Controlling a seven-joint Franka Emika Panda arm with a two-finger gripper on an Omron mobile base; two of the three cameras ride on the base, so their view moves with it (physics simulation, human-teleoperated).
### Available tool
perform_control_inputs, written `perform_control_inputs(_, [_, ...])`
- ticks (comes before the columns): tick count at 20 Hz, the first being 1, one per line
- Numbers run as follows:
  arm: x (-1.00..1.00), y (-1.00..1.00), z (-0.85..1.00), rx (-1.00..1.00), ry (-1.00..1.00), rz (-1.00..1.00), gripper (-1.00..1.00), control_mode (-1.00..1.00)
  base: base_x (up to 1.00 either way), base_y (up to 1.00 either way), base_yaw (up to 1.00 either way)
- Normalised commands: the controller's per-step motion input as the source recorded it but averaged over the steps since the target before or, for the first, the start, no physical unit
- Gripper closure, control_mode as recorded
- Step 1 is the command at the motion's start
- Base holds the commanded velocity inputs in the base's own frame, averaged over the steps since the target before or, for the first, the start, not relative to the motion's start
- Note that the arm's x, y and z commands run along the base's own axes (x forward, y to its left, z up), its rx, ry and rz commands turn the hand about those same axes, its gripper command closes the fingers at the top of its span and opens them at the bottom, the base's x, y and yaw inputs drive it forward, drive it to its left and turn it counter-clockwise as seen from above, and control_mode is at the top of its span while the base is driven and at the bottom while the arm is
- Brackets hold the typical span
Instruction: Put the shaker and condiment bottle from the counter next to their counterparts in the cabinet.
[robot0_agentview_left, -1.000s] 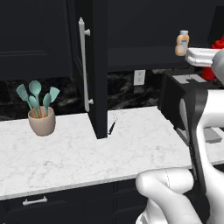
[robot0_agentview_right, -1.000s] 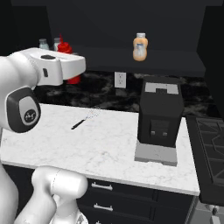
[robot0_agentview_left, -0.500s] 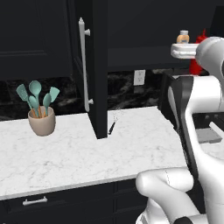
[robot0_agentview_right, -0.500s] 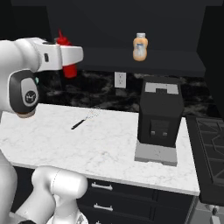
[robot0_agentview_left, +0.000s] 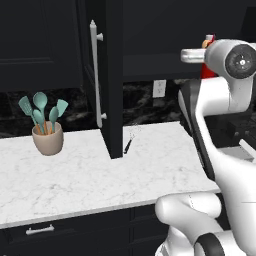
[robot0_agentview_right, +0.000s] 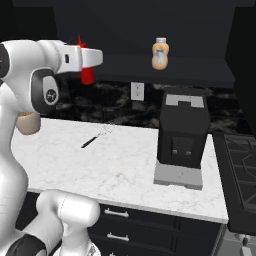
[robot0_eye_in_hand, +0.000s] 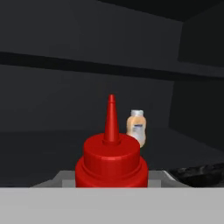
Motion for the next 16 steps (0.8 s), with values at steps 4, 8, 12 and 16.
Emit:
perform_control_inputs(4, [0.72, 0.0, 0.0, 0.0, 0.02, 0.0, 1.0, -1.0, 0.0, 0.0, 0.0])
perform_control_inputs(8, [0.66, -0.02, 0.0, 0.0, 0.0, -0.01, 1.0, -1.0, 0.0, 0.0, 0.0])
perform_control_inputs(12, [0.31, -0.12, -0.23, 0.0, -0.09, -0.04, 1.0, -1.0, 0.0, 0.0, 0.0])
perform_control_inputs(16, [0.33, -0.24, -0.32, 0.0, -0.1, -0.11, 1.0, -1.0, 0.0, 0.0, 0.0])
